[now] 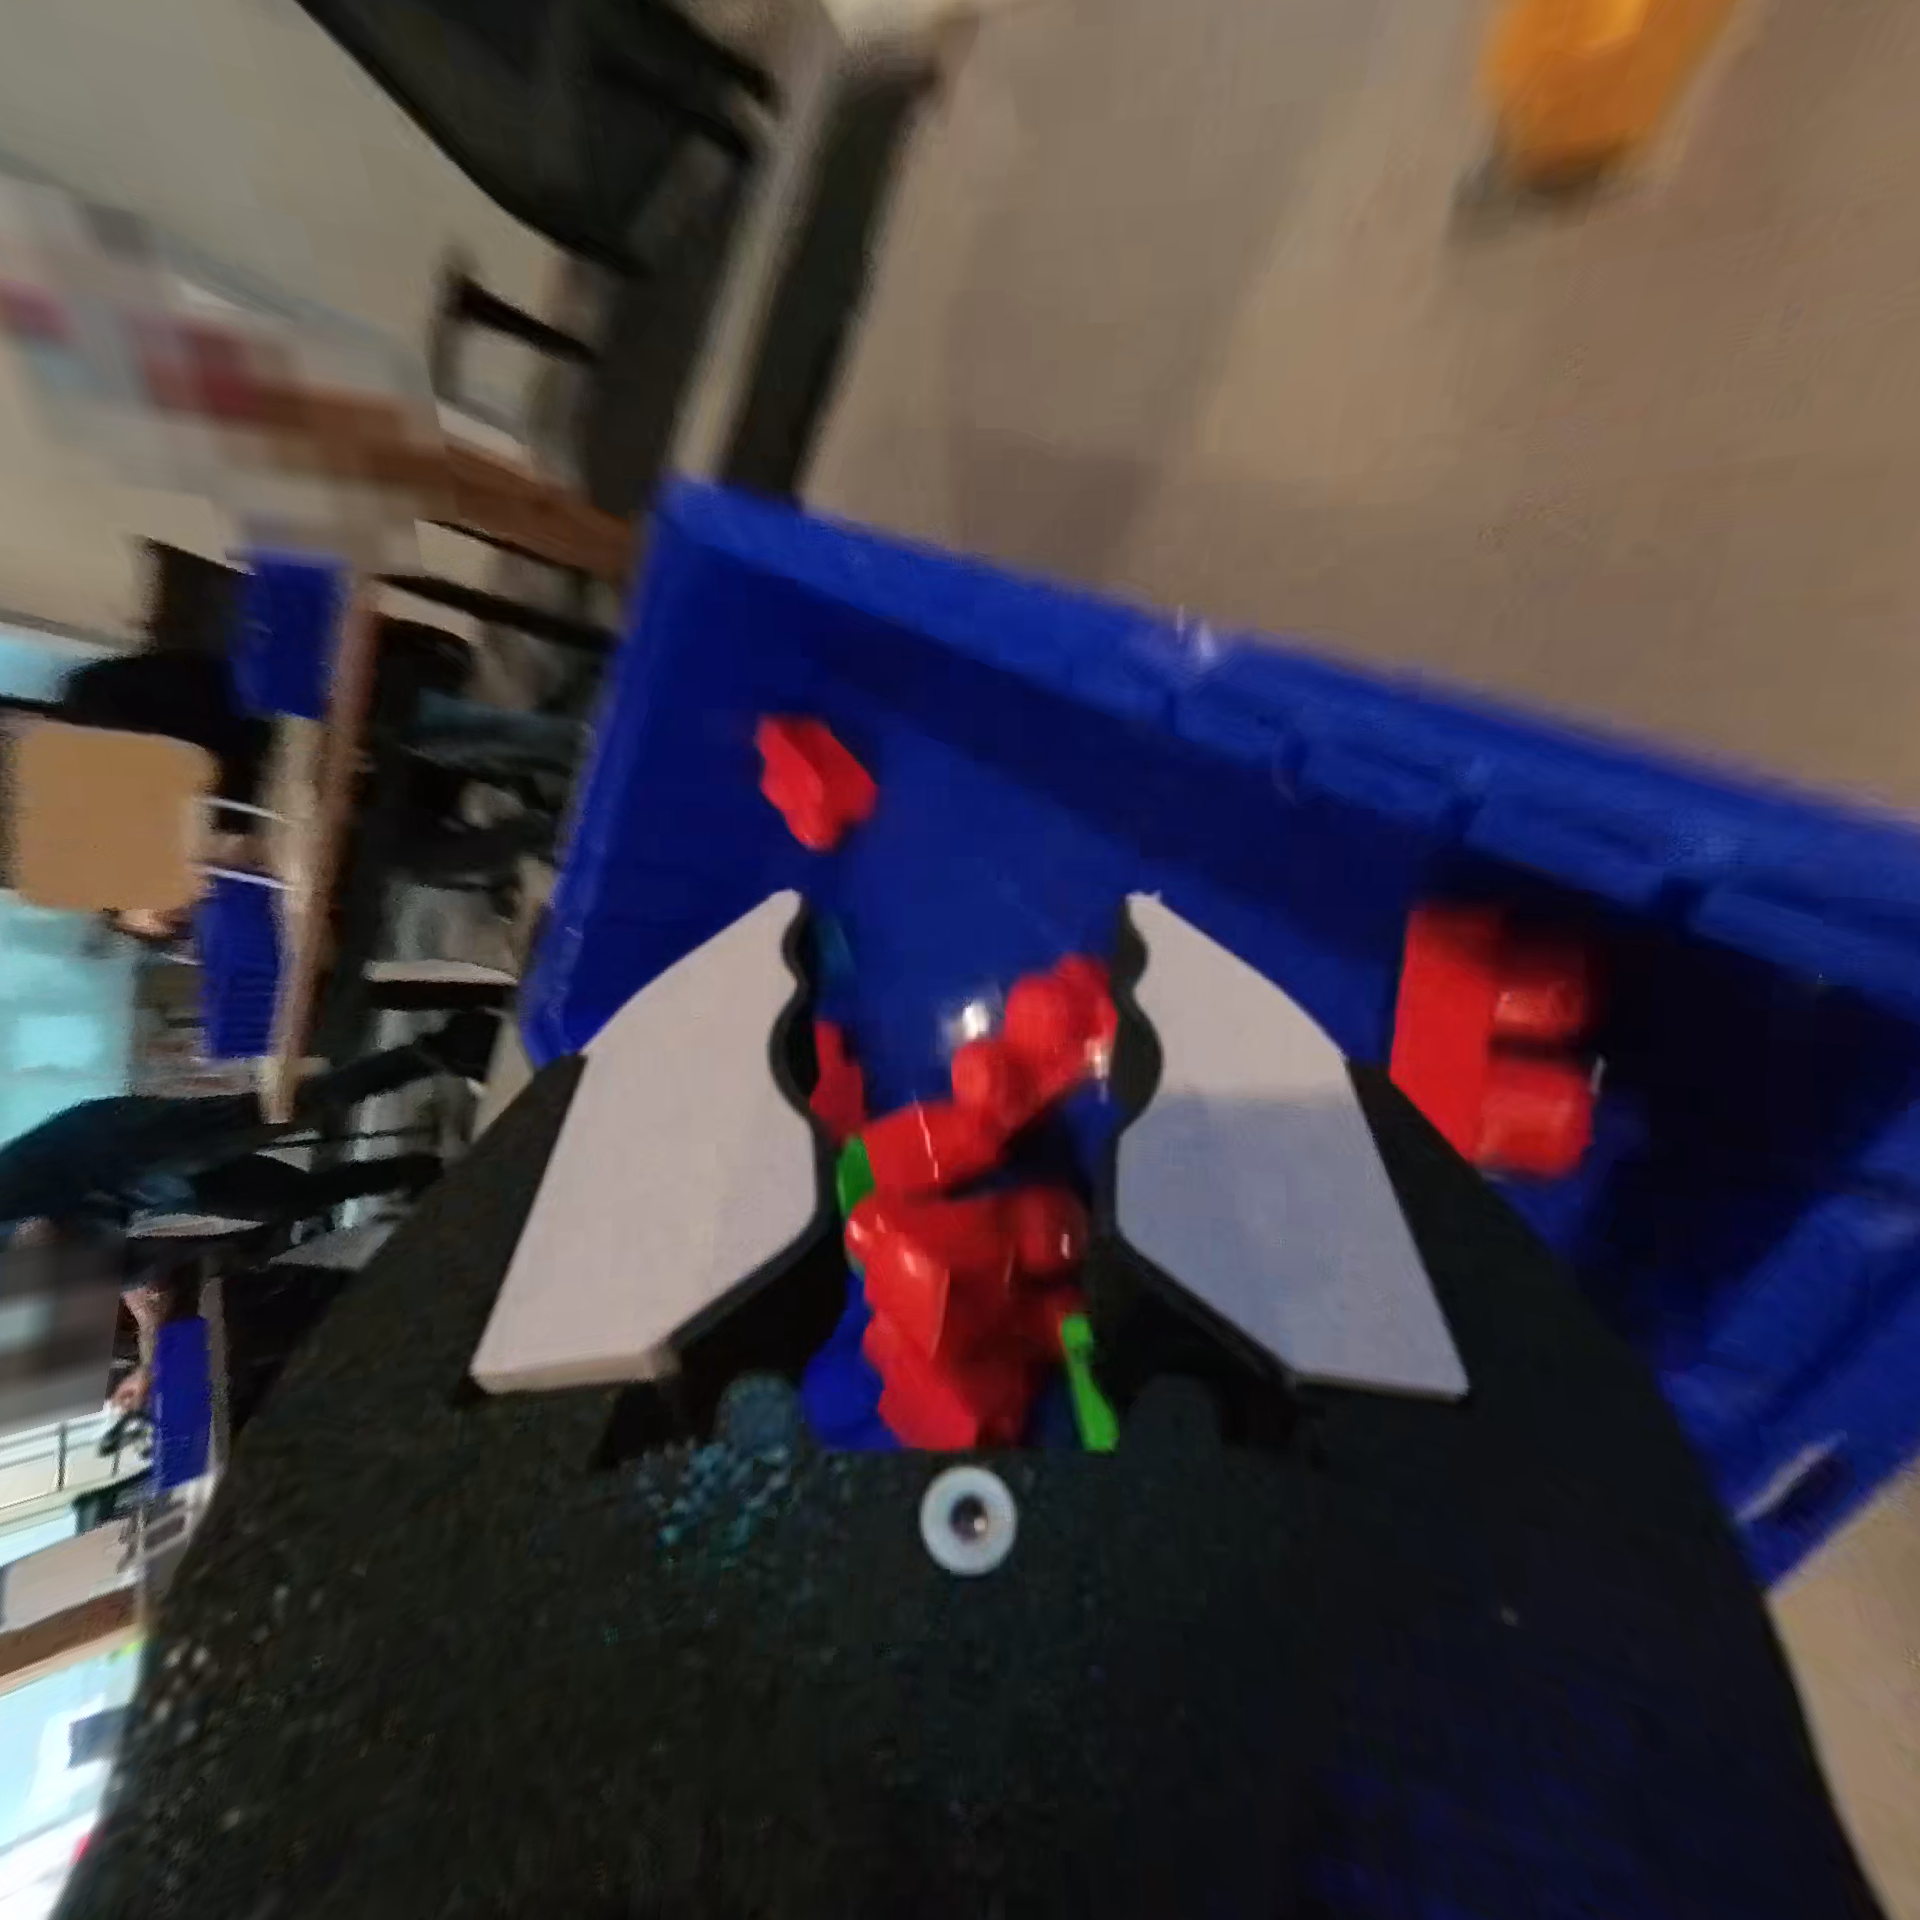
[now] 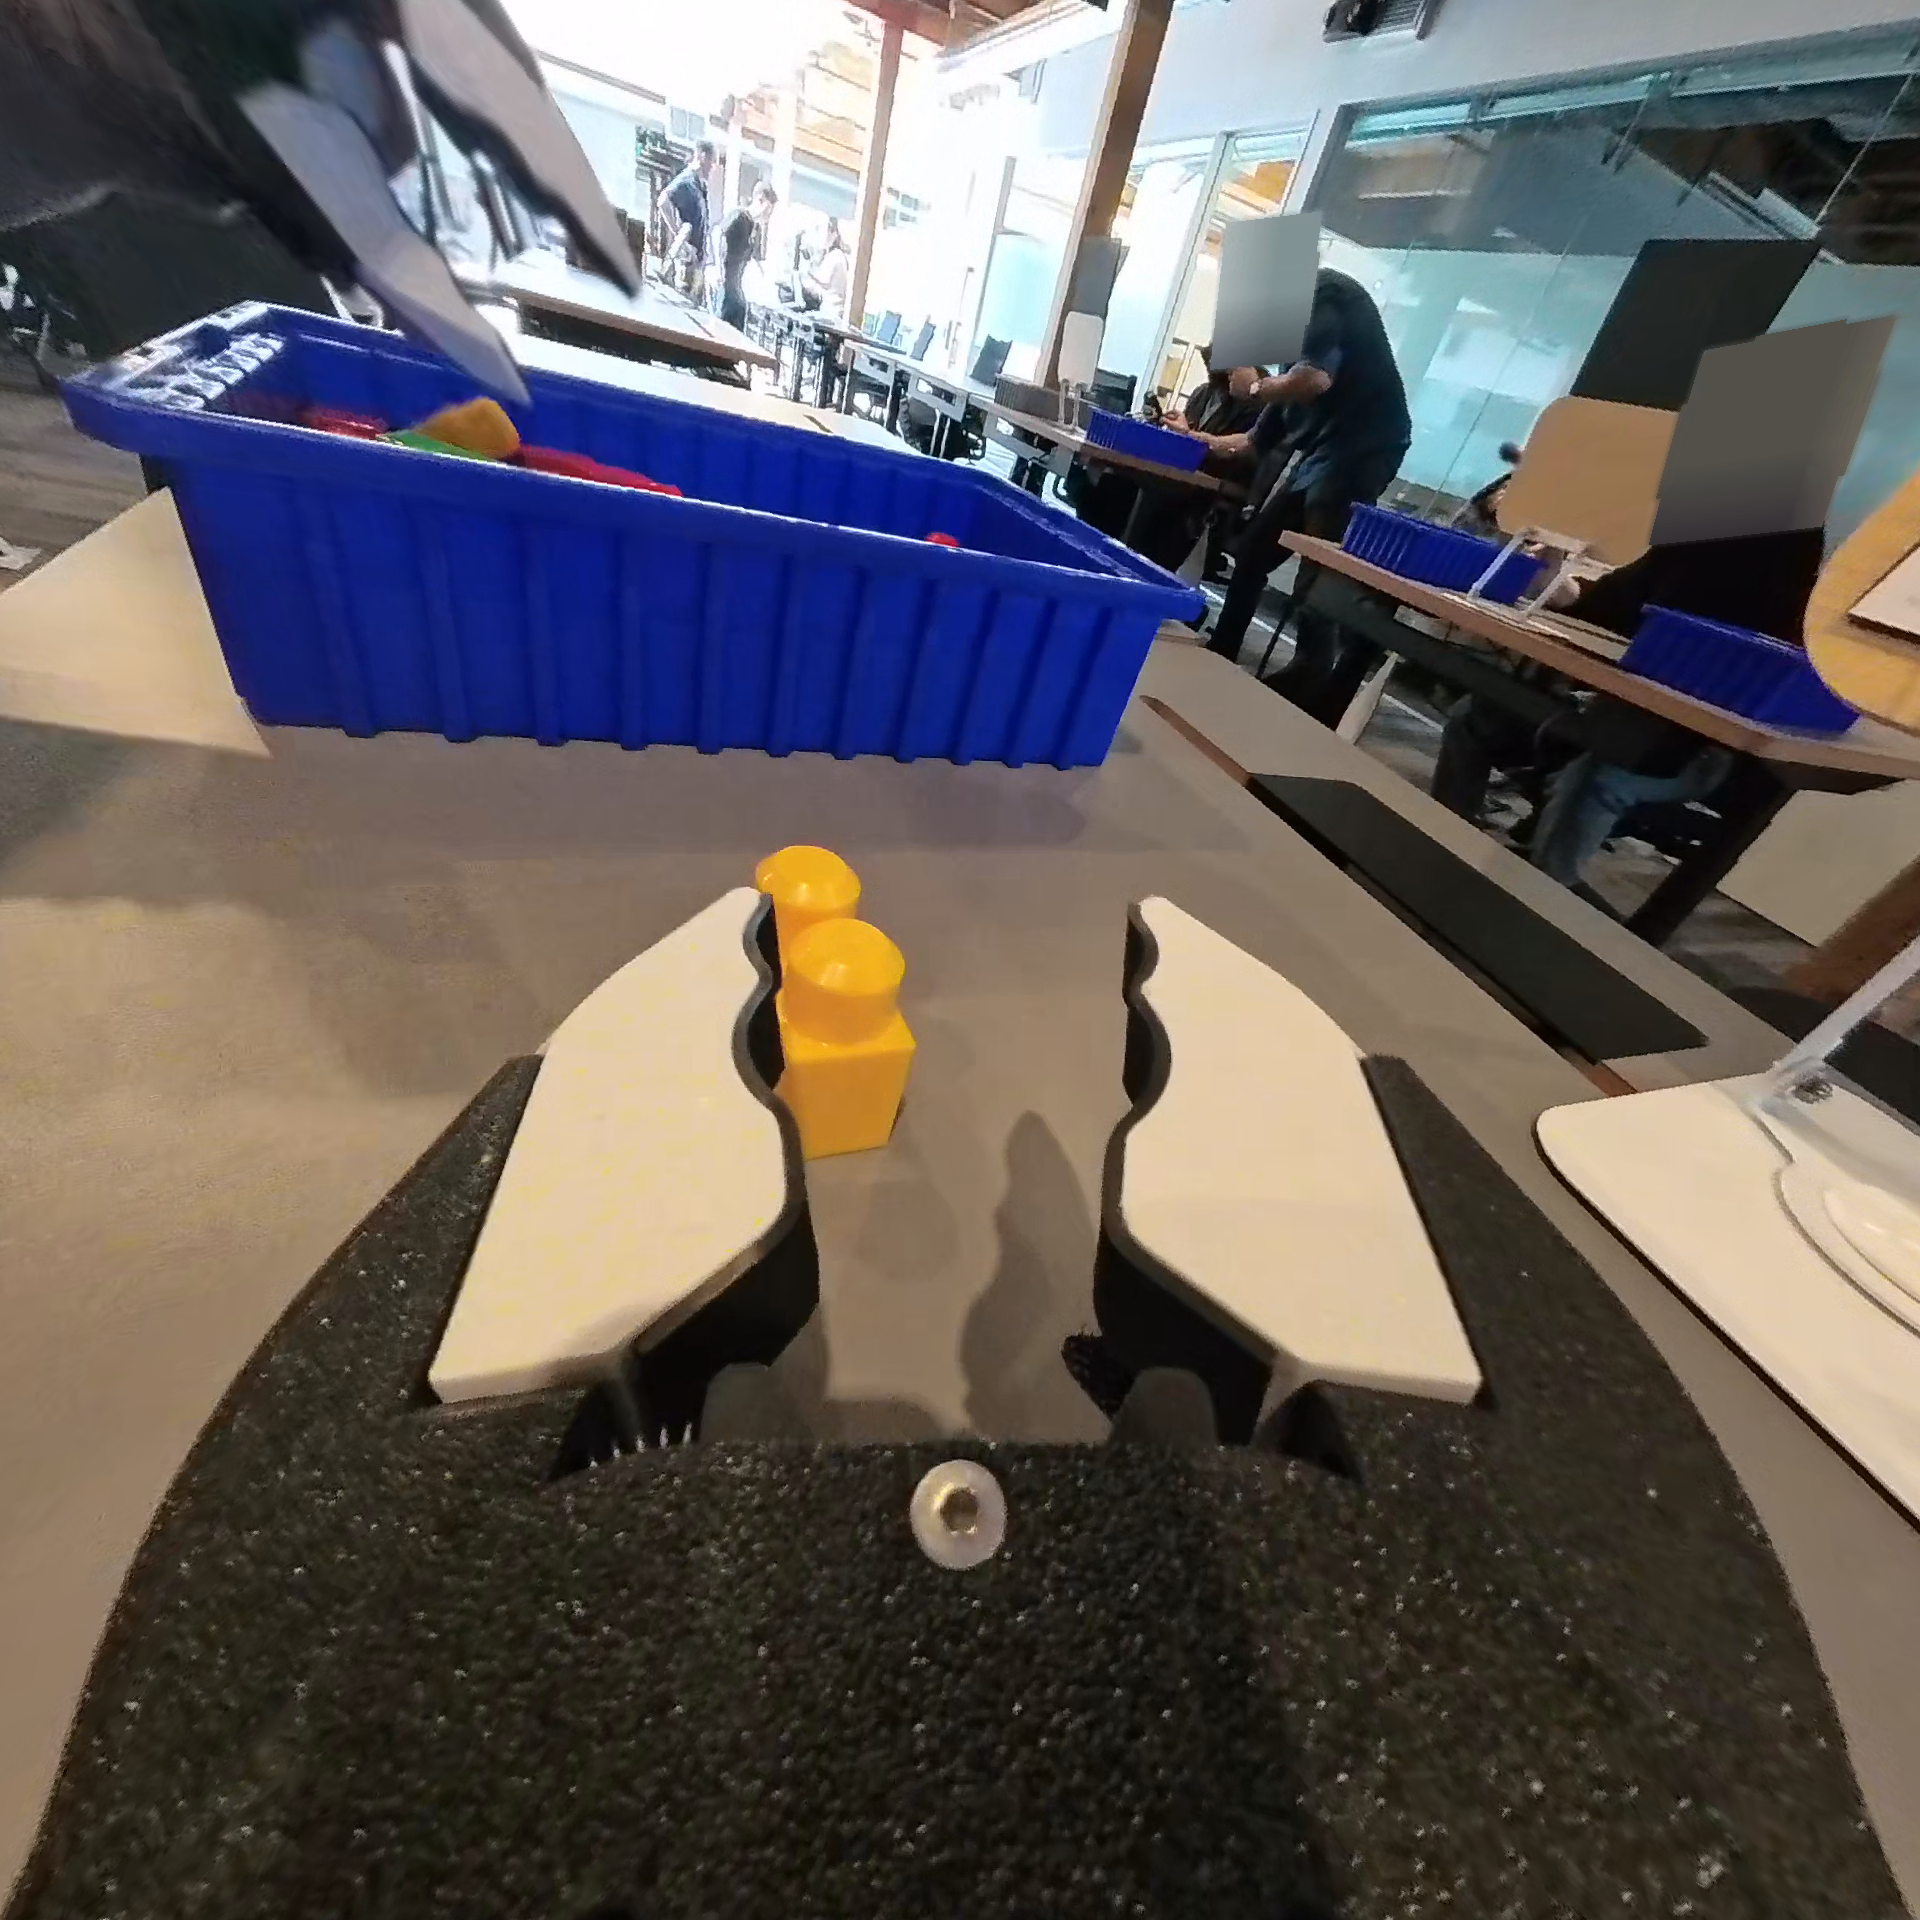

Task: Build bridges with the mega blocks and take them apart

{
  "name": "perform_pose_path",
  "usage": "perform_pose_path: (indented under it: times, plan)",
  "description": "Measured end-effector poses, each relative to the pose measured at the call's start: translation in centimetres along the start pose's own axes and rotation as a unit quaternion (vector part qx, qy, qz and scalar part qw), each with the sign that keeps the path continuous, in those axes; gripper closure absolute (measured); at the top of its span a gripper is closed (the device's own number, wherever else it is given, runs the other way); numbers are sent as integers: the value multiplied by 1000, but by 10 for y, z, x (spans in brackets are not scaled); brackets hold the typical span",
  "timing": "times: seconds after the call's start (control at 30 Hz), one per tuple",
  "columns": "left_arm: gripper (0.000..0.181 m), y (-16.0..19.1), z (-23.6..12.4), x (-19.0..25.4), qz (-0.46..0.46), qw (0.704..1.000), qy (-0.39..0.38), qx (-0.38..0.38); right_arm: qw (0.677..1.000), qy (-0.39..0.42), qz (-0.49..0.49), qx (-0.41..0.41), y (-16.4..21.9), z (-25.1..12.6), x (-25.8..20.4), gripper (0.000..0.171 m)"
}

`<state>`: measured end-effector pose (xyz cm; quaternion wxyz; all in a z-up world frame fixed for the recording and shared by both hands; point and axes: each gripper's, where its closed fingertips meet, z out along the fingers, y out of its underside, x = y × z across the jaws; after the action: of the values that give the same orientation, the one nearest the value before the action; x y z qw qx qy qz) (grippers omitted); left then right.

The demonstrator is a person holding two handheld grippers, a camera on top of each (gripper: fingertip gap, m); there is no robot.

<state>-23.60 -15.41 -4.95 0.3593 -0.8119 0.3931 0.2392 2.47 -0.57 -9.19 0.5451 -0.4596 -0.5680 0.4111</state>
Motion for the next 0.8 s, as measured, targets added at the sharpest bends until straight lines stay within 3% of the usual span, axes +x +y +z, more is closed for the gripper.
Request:
perform_pose_path:
  times: [0.17, 0.53, 0.63, 0.7, 0.8]
  plan:
    - [121, 68, 45, 10, 68, 979, 146, -127, 1000, 4, 6, -6, 3, 0, 3, 108]
    - [111, 101, 90, 34, 172, 919, 290, -202, 999, 24, 24, -19, 8, 0, 12, 108]
    - [124, 107, 95, 35, 181, 912, 301, -211, 999, 28, 24, -24, 9, 1, 14, 108]
    - [144, 104, 96, 34, 174, 918, 296, -196, 999, 29, 27, -25, 10, 1, 14, 108]
    - [146, 104, 93, 34, 149, 920, 294, -210, 999, 30, 33, -22, 9, 0, 16, 109]
